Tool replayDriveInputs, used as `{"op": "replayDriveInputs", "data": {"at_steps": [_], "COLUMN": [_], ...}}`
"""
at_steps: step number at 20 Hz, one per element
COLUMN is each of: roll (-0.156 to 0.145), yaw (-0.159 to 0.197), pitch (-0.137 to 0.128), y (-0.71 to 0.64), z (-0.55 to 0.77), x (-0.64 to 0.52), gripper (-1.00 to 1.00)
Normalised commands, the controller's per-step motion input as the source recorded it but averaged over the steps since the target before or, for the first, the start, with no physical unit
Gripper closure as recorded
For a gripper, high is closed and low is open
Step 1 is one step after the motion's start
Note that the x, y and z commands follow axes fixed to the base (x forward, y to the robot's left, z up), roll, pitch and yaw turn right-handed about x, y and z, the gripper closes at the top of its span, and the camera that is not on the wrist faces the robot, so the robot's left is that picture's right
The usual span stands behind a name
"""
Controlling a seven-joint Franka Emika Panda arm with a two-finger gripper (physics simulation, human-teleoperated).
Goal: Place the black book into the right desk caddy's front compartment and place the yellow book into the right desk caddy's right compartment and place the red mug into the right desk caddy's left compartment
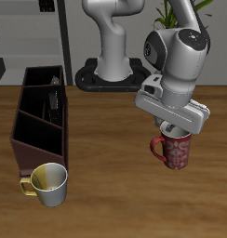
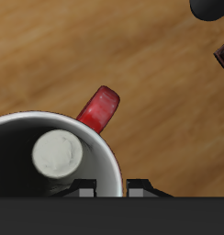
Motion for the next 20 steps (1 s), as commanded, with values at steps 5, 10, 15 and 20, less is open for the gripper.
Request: {"op": "replayDriveInputs", "data": {"at_steps": [5,10,15,20], "roll": [0.029,-0.017,-0.027,-0.048], "yaw": [0.211,0.166,0.157,0.056], "pitch": [-0.045,-0.056,-0.057,-0.032], "y": [-0.39,-0.34,-0.48,-0.36], "z": [0.52,0.37,0.47,0.3], "x": [-0.26,-0.16,-0.24,-0.2], "gripper": [1.0,1.0,1.0,1.0]}}
